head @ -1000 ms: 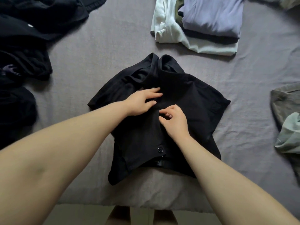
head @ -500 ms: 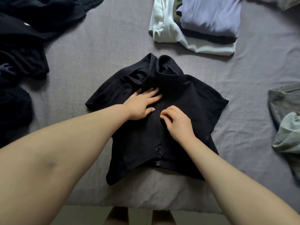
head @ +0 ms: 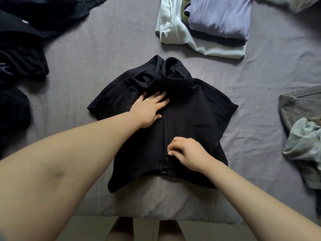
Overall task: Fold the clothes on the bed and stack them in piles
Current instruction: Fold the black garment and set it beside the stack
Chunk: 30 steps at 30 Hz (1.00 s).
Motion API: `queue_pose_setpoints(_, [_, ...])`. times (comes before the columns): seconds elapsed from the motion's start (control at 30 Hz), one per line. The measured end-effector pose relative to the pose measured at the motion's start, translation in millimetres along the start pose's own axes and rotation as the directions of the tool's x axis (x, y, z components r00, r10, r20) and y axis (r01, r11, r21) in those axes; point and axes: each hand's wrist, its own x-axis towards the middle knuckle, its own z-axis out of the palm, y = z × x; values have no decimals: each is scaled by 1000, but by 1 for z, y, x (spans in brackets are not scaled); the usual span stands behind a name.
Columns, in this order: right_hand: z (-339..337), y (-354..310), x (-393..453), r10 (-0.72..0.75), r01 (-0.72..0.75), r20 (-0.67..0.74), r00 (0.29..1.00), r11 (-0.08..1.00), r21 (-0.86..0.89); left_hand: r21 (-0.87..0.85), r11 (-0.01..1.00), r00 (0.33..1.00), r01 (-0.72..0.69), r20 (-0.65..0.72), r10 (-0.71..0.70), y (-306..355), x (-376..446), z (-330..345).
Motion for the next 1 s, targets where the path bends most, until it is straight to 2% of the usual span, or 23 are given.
queue_pose_setpoints(0.13, [6,-7,-5,133,-133,0,991,991,18,9,999,999,36,-28,-36,9,-4,-2])
queue_pose_setpoints(0.23, [16,-9,-26,264,-257,-135,955,964,68,-166,985,979,53,-188,-85,17,-29,1])
queue_pose_setpoints(0.3, [20,-10,-54,269,-269,-268,925,962,38,-298,952,904,78,-382,-193,23,-66,8])
queue_pose_setpoints(0.37, [24,-12,-86,196,-257,-380,904,960,-115,-422,898,793,123,-503,-344,29,-117,20])
queue_pose_setpoints(0.43, [28,-10,-113,146,-288,-479,866,928,-237,-541,820,763,185,-447,-467,40,-170,37])
queue_pose_setpoints(0.47, [30,-7,-124,190,-358,-535,823,905,-231,-574,784,777,234,-374,-506,47,-193,47])
queue_pose_setpoints(0.5, [30,-5,-131,305,-464,-577,758,873,-148,-596,746,794,297,-280,-540,55,-210,58])
queue_pose_setpoints(0.53, [29,-5,-135,475,-568,-576,665,823,23,-619,695,799,365,-175,-576,62,-222,68])
queue_pose_setpoints(0.57, [26,-6,-136,655,-624,-502,565,737,260,-653,624,785,430,-72,-616,67,-228,79])
queue_pose_setpoints(0.6, [23,-6,-134,792,-633,-370,485,610,476,-701,535,757,471,11,-653,71,-229,89])
queue_pose_setpoints(0.63, [22,-7,-131,859,-609,-233,455,491,623,-763,446,732,469,52,-679,73,-226,96])
queue_pose_setpoints(0.67, [22,-8,-128,865,-578,-169,473,449,682,-812,374,702,449,62,-709,74,-222,99])
queue_pose_setpoints(0.7, [23,-10,-126,853,-545,-171,493,456,703,-845,313,668,435,70,-741,74,-217,98])
queue_pose_setpoints(0.77, [26,-17,-121,861,-499,-209,463,448,742,-864,231,605,448,102,-790,75,-208,88])
queue_pose_setpoints(0.83, [23,-28,-120,869,-478,-233,437,444,758,-863,255,596,437,66,-800,74,-203,73])
queue_pose_setpoints(0.93, [7,-47,-129,824,-465,-302,479,530,709,-857,326,617,399,-13,-787,76,-208,45])
queue_pose_setpoints(1.0, [-9,-62,-136,789,-470,-352,503,592,655,-860,356,608,366,-68,-791,80,-220,20])
